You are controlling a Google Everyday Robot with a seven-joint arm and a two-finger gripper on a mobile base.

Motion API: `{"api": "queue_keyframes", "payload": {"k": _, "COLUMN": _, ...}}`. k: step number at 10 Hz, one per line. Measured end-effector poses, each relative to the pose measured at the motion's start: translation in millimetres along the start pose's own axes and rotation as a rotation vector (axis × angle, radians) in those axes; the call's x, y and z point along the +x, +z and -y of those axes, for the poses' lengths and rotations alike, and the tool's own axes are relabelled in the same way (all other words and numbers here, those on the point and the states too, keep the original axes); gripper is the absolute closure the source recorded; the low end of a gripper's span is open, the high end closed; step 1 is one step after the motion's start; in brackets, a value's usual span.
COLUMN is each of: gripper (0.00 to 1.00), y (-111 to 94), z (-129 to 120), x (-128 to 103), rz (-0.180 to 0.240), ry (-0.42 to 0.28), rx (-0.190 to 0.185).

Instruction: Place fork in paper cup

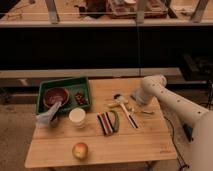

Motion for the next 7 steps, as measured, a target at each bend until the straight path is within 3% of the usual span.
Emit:
{"api": "queue_keyframes", "payload": {"k": 2, "gripper": 1.00, "y": -3.1, "z": -3.8, "x": -0.4, "rz": -0.030, "ry": -0.027, "rx": 0.018}}
{"api": "queue_keyframes", "payload": {"k": 4, "gripper": 1.00, "y": -20.1, "z": -0.6, "x": 4.2, "rz": -0.042, "ry": -0.004, "rx": 0.025}}
{"api": "queue_keyframes", "payload": {"k": 5, "gripper": 1.00, "y": -33.0, "z": 0.8, "x": 9.4, "rz": -0.045, "ry": 0.010, "rx": 0.026}}
{"api": "queue_keyframes", "payload": {"k": 7, "gripper": 1.00, "y": -83.4, "z": 5.5, "x": 16.7, "rz": -0.035, "ry": 0.035, "rx": 0.043}}
